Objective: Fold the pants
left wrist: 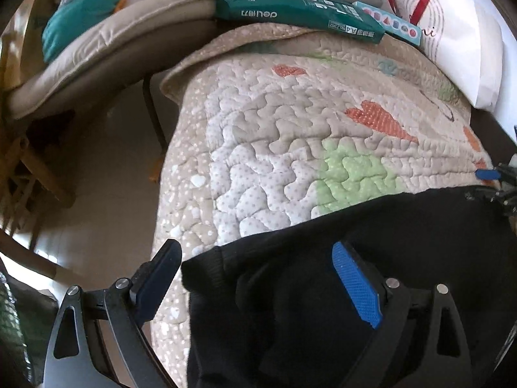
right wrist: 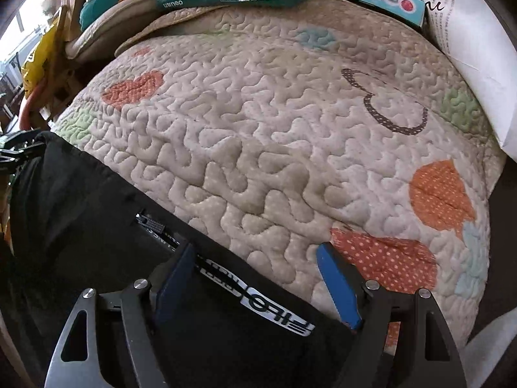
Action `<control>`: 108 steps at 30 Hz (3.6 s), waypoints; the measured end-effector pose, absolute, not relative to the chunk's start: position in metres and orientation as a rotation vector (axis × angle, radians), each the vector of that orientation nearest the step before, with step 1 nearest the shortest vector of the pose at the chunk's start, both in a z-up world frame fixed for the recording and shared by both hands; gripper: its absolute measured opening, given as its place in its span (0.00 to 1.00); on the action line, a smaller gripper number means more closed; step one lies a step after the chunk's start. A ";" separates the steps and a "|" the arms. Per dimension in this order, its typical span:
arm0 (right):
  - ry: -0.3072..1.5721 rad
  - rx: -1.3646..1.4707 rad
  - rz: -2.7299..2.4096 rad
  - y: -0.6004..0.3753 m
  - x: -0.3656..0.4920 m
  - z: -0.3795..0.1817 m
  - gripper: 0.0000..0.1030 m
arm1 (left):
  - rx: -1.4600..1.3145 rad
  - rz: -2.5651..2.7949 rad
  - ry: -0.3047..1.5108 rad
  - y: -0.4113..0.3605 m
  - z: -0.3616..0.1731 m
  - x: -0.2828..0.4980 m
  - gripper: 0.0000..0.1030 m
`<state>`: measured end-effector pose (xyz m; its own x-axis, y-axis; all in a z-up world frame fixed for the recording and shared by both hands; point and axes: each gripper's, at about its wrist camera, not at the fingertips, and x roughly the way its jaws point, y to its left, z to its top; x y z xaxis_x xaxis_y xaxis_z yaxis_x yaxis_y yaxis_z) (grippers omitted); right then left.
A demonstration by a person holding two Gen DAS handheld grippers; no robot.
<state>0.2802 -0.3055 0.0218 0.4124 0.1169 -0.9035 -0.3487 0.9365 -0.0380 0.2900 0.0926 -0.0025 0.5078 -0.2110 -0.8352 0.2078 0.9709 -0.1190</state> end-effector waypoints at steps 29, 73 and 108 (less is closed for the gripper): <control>1.043 -0.333 0.280 -0.262 0.183 0.084 0.07 | 0.135 -0.200 0.813 0.074 0.082 0.202 0.13; 1.226 -0.204 0.266 -0.271 -0.007 0.054 0.04 | 1.104 -0.187 0.721 0.083 0.054 -0.064 0.23; 1.177 0.276 -0.094 -0.370 0.000 0.088 0.40 | 0.026 -0.513 0.954 0.013 0.042 0.012 0.39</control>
<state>0.0002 -0.3702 0.0879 0.3843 0.0704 -0.9205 0.2163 0.9625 0.1639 0.0118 0.0127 0.0423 0.4685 -0.4068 -0.7843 0.4296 0.8806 -0.2001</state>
